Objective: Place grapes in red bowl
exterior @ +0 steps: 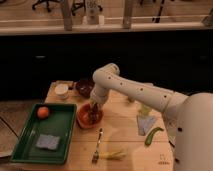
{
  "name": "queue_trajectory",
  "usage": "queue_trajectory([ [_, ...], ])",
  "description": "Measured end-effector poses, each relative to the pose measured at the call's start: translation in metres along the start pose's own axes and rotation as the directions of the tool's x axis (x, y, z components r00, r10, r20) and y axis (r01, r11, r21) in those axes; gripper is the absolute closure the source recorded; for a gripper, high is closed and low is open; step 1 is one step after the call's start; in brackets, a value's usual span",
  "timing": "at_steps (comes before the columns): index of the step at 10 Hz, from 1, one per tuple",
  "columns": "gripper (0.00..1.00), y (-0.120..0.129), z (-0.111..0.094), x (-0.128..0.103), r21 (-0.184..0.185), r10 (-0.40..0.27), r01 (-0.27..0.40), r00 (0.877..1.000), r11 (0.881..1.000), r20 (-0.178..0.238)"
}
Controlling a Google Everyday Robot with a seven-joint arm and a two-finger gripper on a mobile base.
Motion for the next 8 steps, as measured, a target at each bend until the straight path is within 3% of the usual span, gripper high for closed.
queue_trajectory([
  [6, 0.83, 0.0002, -0.0003, 0.0012, -0.002, -0.017, 0.017, 1.000, 1.000, 0.004],
  [8, 0.77, -0.0001, -0.0007, 0.0020, -0.001, -0.024, 0.024, 1.000, 1.000, 0.005],
])
